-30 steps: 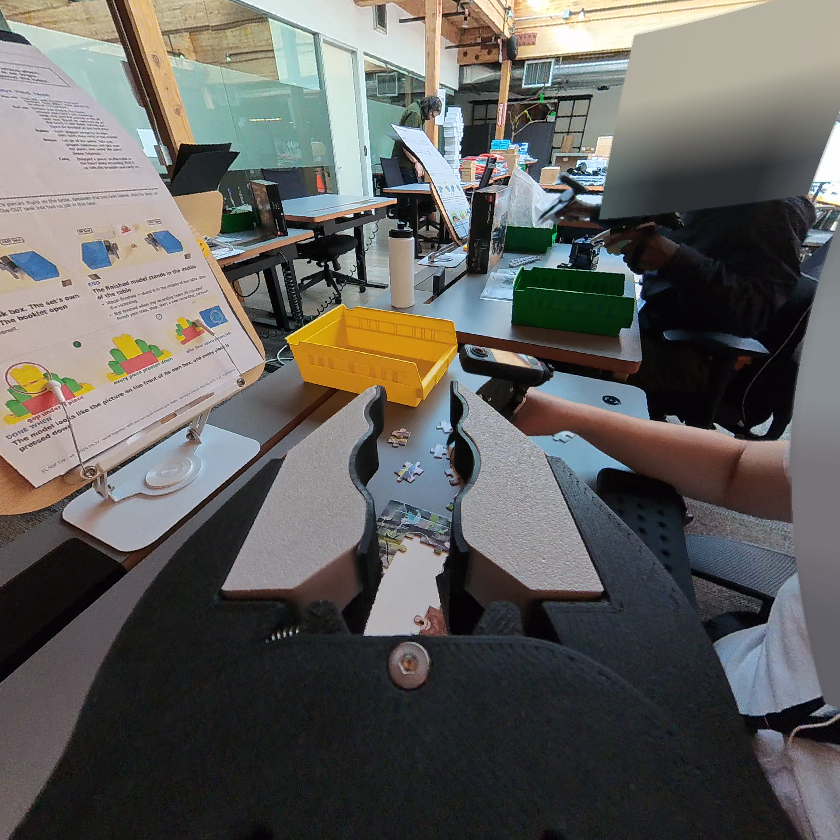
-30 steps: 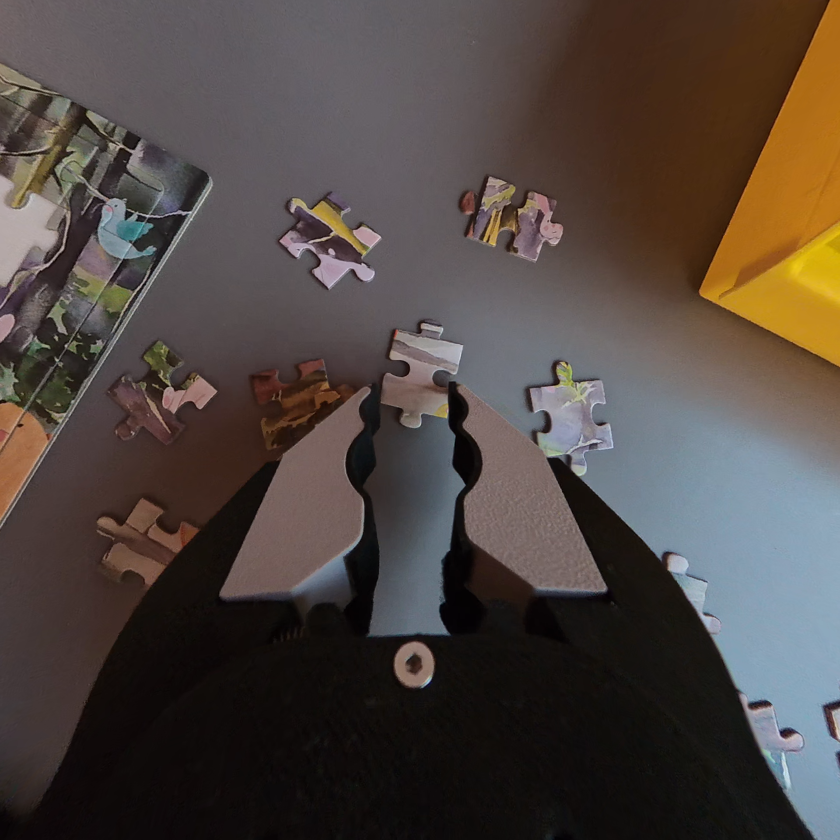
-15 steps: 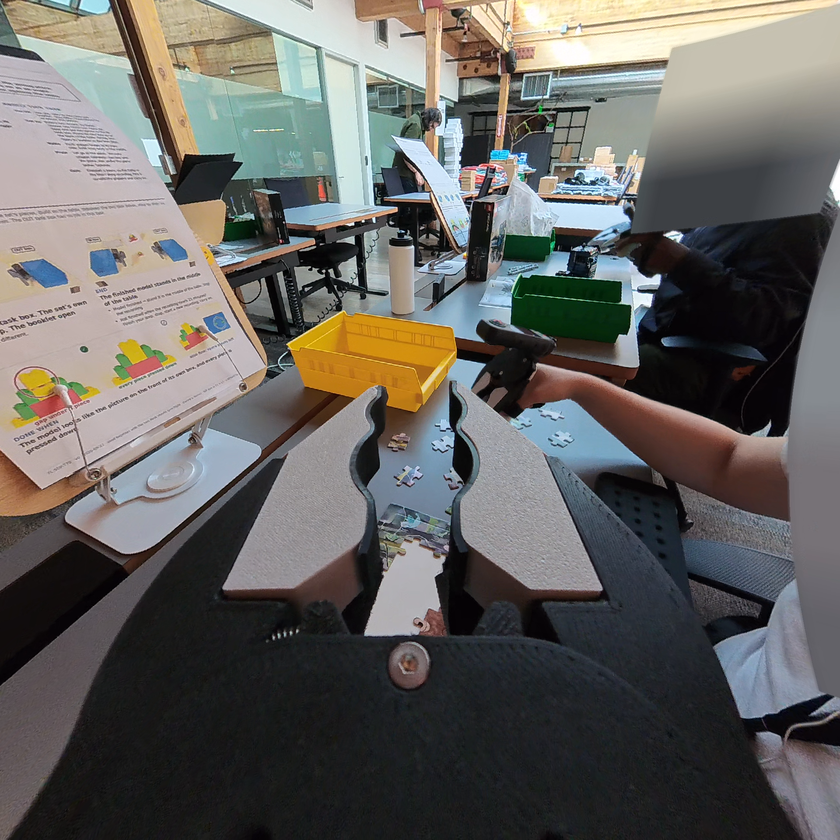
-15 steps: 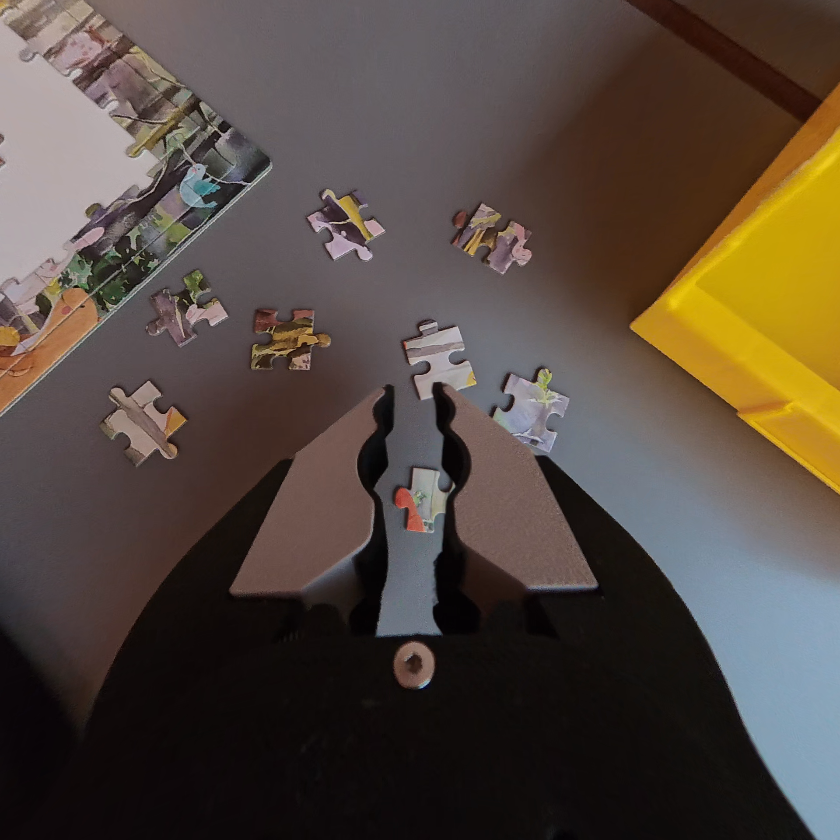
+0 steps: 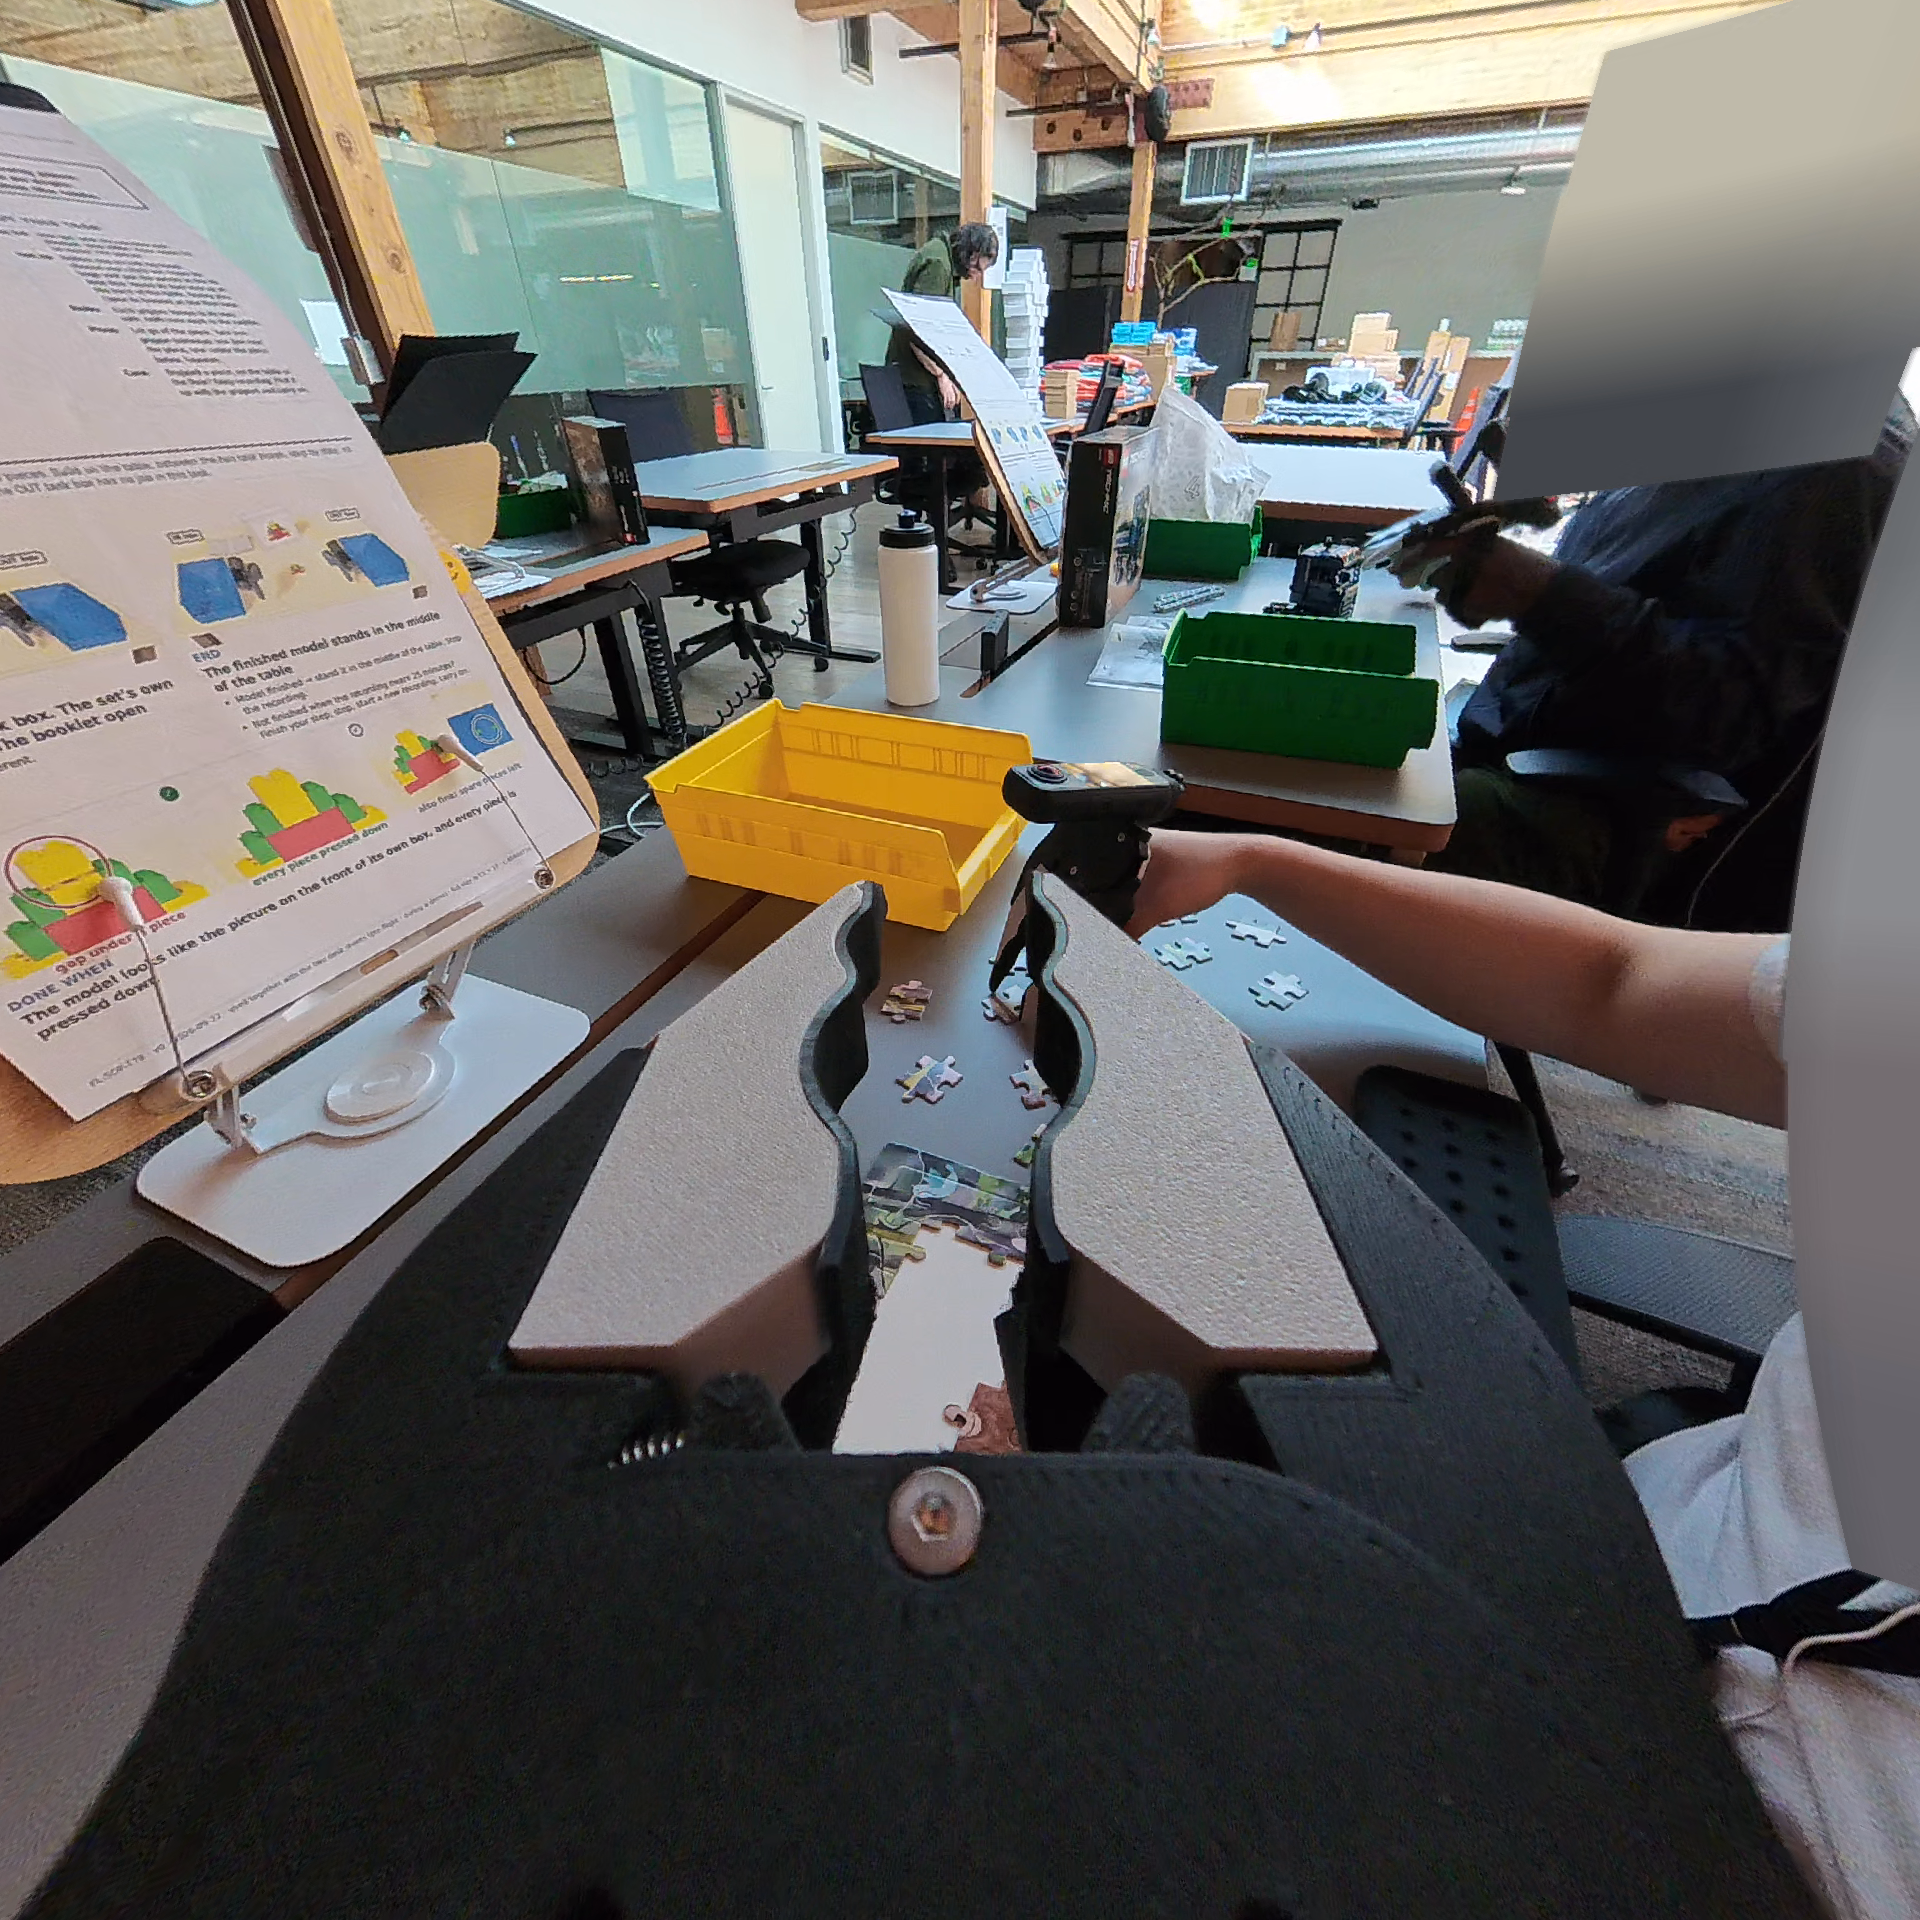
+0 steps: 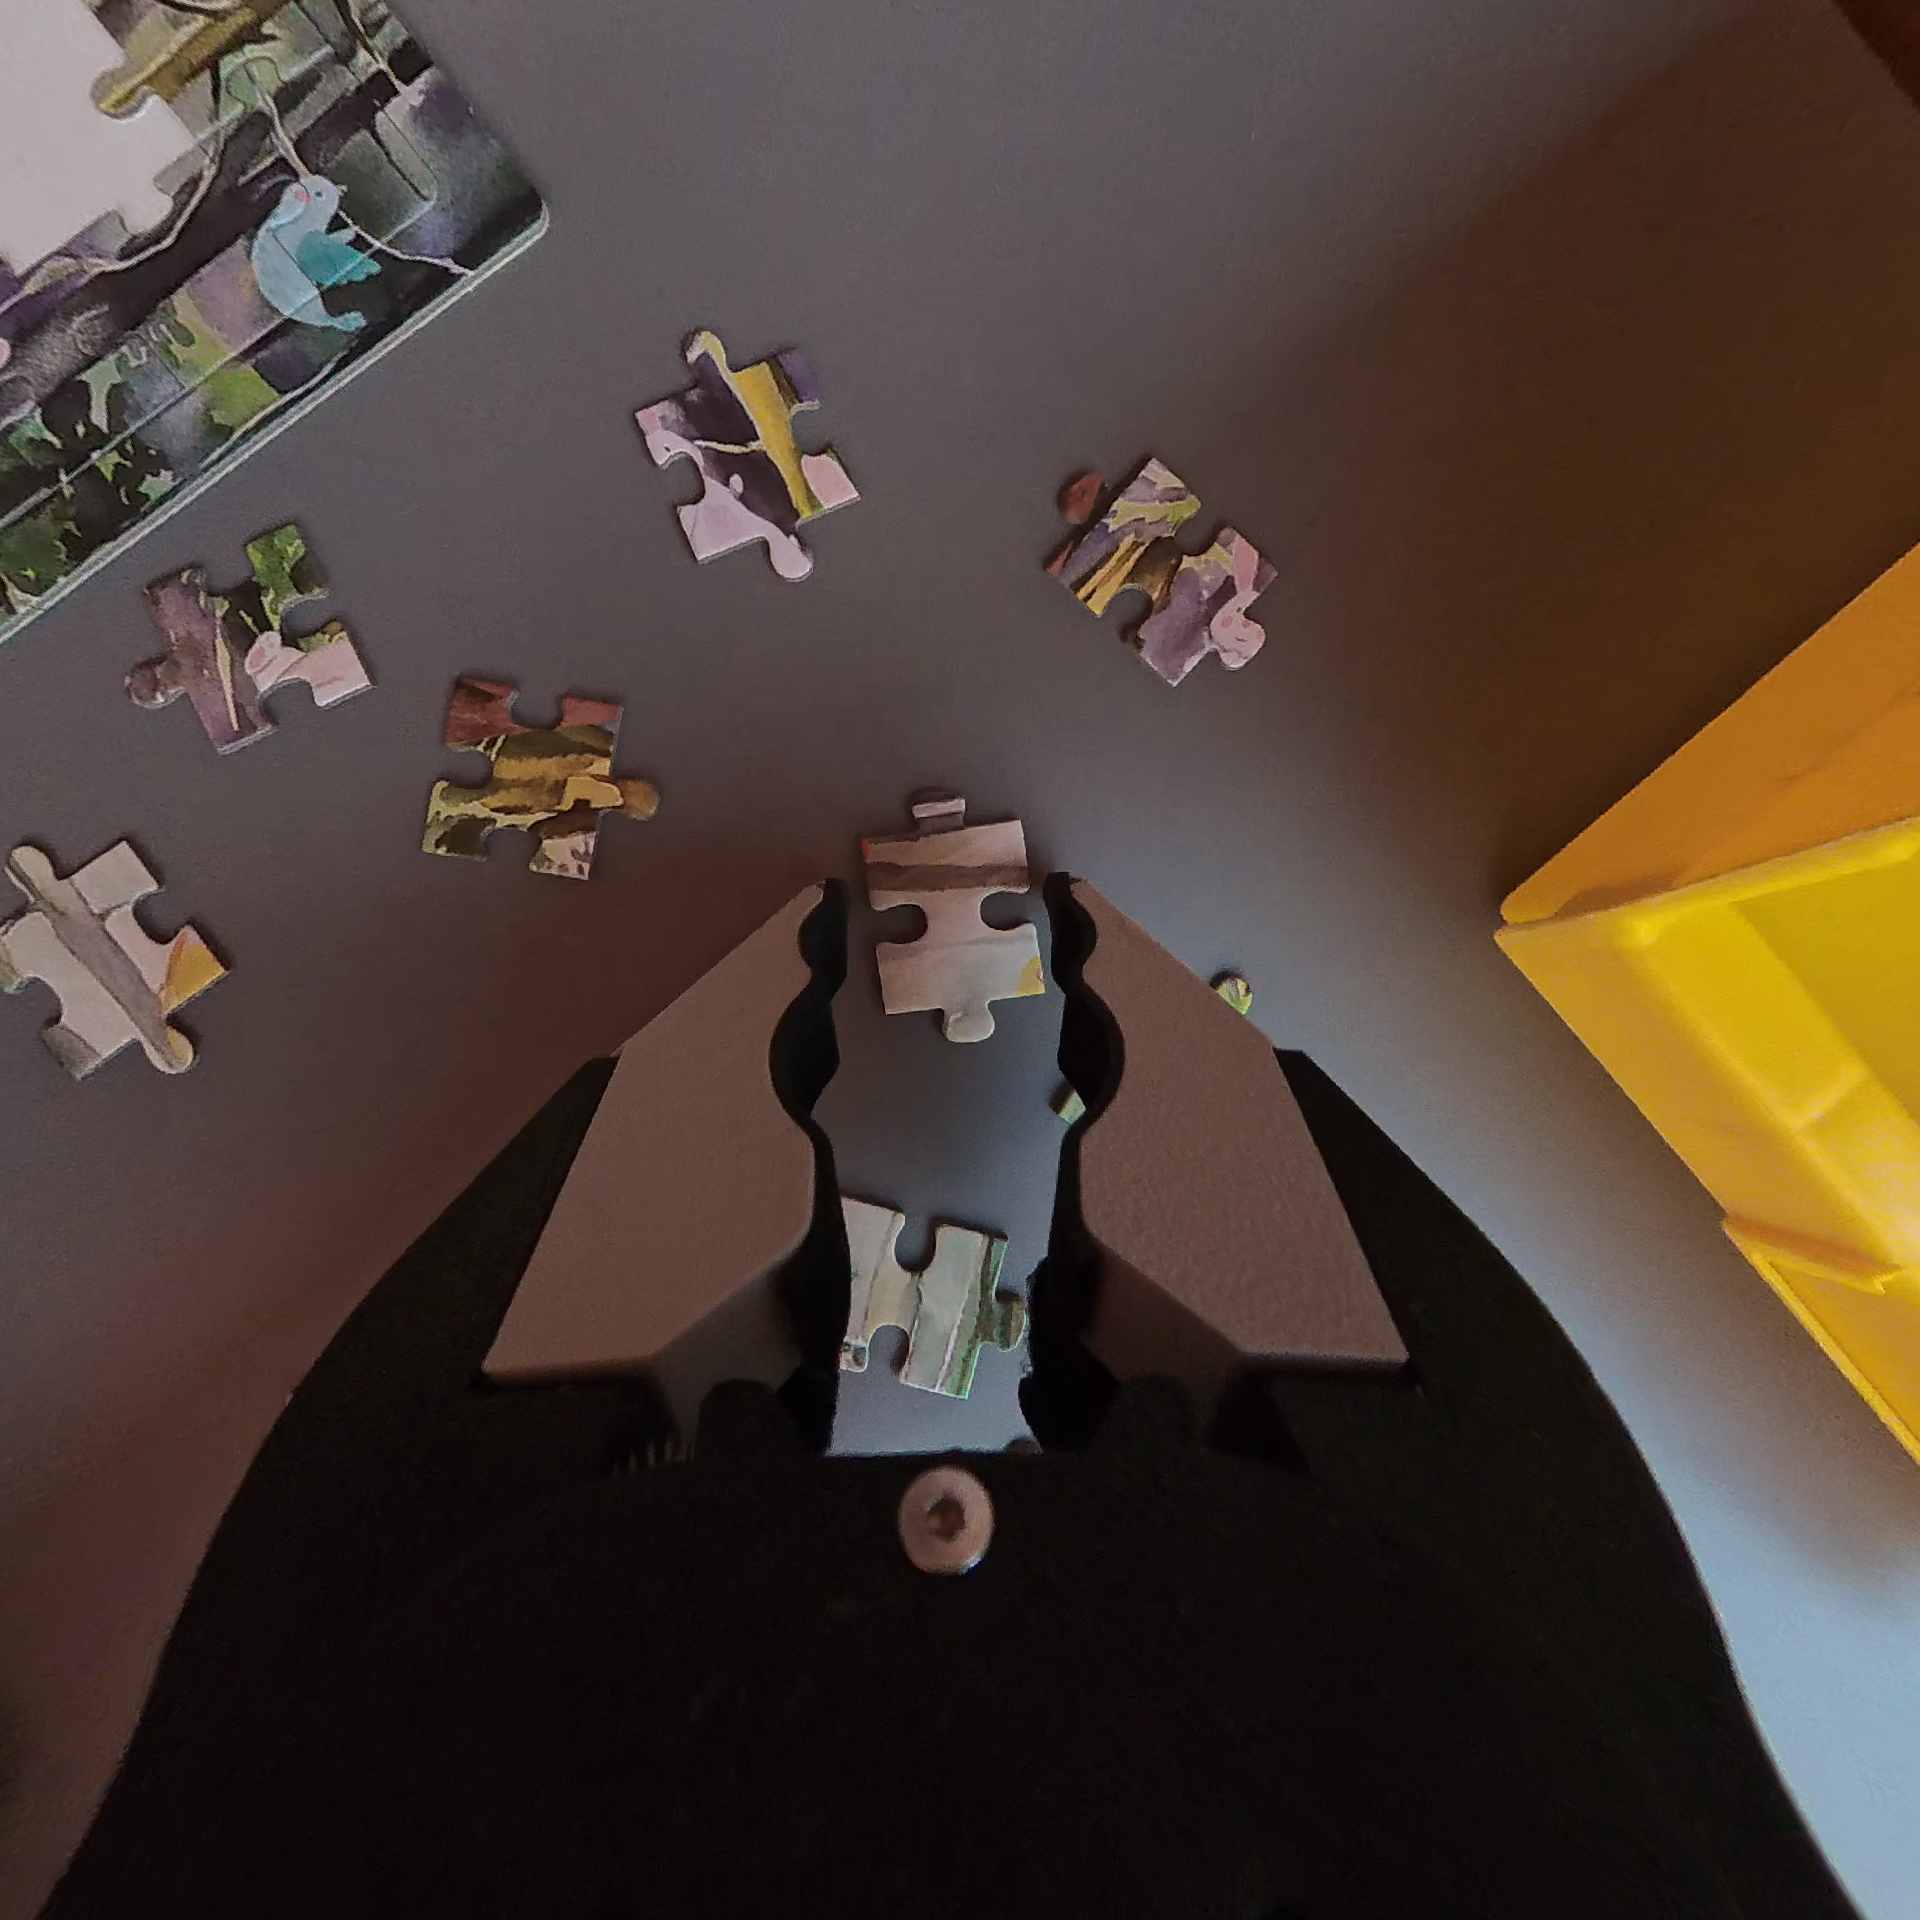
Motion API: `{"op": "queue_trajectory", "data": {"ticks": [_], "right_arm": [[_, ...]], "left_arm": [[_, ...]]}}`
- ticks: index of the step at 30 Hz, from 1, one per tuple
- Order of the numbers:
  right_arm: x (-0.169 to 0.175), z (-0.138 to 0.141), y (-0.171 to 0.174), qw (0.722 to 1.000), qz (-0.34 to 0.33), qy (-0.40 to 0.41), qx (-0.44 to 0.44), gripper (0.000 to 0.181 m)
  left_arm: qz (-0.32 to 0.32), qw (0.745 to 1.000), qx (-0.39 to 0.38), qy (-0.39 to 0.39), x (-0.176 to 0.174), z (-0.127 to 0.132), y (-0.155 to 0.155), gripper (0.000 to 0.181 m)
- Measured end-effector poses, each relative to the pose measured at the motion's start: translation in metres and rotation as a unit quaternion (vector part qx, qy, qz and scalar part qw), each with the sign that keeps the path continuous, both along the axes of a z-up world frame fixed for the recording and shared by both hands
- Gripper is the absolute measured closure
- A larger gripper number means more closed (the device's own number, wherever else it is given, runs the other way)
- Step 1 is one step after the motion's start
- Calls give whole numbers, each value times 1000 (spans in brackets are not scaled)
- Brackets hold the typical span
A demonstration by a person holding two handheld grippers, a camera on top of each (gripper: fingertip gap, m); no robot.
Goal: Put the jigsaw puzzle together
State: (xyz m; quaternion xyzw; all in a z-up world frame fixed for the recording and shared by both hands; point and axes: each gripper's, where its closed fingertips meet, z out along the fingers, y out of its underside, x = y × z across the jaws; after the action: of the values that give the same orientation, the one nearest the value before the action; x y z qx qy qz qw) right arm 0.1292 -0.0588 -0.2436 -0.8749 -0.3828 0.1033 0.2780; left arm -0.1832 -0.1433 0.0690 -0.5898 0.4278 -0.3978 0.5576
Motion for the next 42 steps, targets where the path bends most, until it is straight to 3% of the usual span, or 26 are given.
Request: {"op": "queue_trajectory", "data": {"ticks": [7, 19, 35, 39, 42], "right_arm": [[-1, -1, 0, 999, 21, -17, -34, 146], [0, -3, 1, 976, 74, -157, -134, 144], [-2, 3, -10, 960, 103, -219, -142, 152], [-41, 33, -17, 954, 147, -237, -107, 152], [-103, 53, -22, 949, 209, -228, -66, 152]], "left_arm": [[-1, 1000, -11, 3, 1, -4, 5, 156], [-5, 1000, -12, 14, 5, -8, 4, 156], [-4, 1000, -11, 8, 1, -6, 4, 156], [2, 1000, -11, 0, -3, -3, 6, 157], [6, 1000, -9, -12, -7, 3, 5, 157]]}}
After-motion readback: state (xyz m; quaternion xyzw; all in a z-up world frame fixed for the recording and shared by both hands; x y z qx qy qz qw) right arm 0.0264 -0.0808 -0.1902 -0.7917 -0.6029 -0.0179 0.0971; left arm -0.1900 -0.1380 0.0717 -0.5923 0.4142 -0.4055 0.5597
